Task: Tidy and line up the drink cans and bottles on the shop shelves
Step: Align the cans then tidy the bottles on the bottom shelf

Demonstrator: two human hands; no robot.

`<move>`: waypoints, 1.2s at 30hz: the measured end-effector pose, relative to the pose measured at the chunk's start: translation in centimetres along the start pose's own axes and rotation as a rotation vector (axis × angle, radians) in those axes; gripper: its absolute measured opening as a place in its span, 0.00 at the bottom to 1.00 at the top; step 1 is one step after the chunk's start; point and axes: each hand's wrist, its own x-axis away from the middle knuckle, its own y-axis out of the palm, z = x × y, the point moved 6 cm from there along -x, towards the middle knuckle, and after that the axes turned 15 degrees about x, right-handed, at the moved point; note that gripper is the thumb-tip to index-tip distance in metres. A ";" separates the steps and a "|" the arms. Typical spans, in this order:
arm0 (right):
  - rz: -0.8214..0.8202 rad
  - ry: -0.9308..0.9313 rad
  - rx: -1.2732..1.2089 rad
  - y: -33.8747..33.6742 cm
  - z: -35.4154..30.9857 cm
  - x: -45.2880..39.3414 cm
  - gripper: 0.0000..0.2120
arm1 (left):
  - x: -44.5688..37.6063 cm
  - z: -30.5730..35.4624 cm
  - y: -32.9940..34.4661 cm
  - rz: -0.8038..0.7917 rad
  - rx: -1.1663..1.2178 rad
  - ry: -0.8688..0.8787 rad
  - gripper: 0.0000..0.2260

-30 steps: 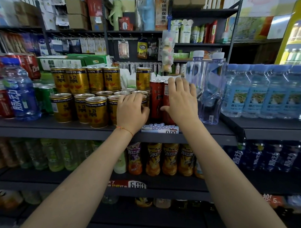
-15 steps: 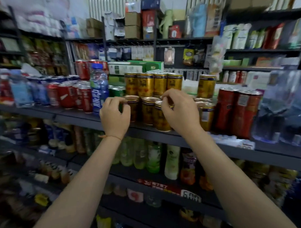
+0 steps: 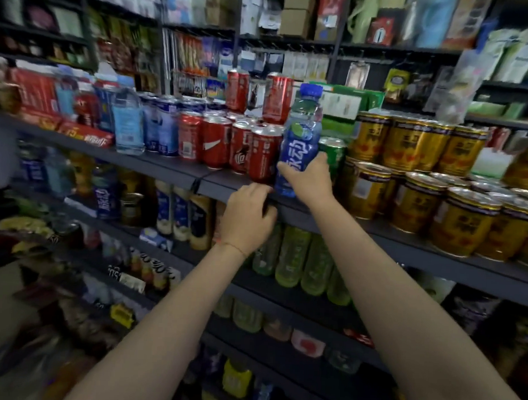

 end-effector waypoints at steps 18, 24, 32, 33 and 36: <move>0.200 -0.054 -0.420 -3.8 -1.6 6.1 0.25 | 0.2 -0.6 0.1 0.039 0.134 0.054 0.15; 0.006 0.017 -0.604 -8.3 1.6 13.2 0.17 | 1.7 6.4 0.3 -0.053 1.205 -0.491 0.18; -0.200 0.260 -0.500 -19.4 17.1 27.5 0.18 | 16.5 23.3 12.0 -0.152 1.431 -0.776 0.21; -0.209 0.310 -0.496 -20.9 19.9 29.3 0.19 | 19.0 25.3 14.0 -0.170 1.447 -0.870 0.18; -0.179 0.480 -0.535 -25.8 28.2 34.9 0.24 | 26.1 31.4 19.6 -0.269 1.540 -1.130 0.15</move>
